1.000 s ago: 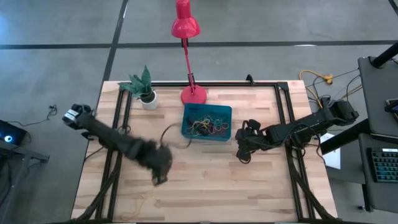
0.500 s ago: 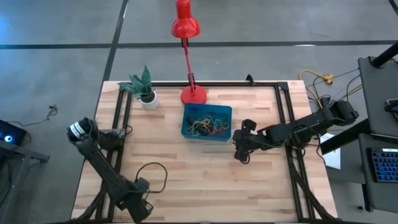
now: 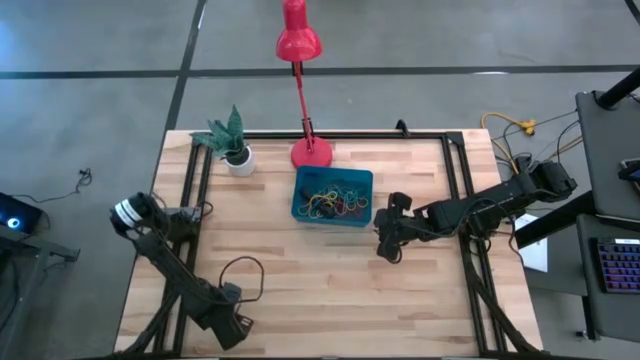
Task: Pick and place rubber bands into bin
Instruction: Put the yellow rubber band into the blue bin
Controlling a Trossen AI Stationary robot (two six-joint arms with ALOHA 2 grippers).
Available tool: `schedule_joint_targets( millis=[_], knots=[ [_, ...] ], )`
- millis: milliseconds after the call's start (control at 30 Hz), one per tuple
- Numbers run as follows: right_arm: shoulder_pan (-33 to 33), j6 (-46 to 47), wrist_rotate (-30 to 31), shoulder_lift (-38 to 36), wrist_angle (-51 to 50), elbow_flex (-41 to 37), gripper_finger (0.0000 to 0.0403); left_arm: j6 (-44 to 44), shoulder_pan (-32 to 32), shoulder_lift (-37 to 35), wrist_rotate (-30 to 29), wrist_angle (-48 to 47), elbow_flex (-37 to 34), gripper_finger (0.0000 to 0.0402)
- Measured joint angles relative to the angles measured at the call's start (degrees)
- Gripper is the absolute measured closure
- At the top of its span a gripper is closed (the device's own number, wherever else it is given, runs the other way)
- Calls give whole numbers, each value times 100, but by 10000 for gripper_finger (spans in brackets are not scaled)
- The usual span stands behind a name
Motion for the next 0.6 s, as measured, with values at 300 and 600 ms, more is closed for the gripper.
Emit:
schedule_joint_targets(
  millis=[300, 600],
  knots=[
    [2, 360, -272, 0, -13, 0, 227, 48, -32, -16, 10, 388, -446, 284],
    [2, 415, -272, 0, -11, 0, 227, 299, -63, -12, -325, 1692, -1027, 371]
  ],
)
